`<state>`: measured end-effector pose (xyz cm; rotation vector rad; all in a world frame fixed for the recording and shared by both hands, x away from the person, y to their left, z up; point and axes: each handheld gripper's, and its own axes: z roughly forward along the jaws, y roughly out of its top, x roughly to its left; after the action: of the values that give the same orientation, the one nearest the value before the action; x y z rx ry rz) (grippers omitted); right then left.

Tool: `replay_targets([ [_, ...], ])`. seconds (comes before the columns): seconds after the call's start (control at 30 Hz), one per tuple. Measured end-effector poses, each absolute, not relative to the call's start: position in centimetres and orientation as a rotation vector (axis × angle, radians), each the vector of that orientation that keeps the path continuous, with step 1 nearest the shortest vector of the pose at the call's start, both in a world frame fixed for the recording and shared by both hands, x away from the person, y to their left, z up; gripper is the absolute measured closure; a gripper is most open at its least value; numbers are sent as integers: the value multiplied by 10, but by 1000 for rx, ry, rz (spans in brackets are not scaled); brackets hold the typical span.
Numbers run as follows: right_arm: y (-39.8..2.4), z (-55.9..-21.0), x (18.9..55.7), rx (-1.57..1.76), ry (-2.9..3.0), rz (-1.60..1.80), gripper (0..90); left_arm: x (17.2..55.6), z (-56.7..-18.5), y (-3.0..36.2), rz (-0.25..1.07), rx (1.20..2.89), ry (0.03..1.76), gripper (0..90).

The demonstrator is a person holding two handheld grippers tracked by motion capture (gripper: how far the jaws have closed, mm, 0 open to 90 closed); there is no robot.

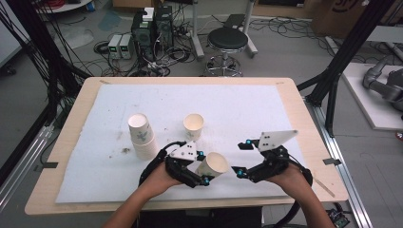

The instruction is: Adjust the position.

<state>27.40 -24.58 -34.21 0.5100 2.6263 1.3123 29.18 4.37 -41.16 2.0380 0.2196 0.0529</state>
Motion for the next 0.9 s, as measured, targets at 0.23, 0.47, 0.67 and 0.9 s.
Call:
replay_targets([
  [0.23,-273,-358,266,630,2473,1395,219,294,-418,50,110,1885,312,321],
  [0.47,-291,-374,261,742,2360,1395,219,293,-420,53,190,1769,351,318],
  [0.67,-304,-388,259,801,2324,1381,220,293,-417,55,242,1697,368,316],
  [0.9,-306,-387,259,808,2294,1366,219,293,-416,55,281,1644,372,315],
])
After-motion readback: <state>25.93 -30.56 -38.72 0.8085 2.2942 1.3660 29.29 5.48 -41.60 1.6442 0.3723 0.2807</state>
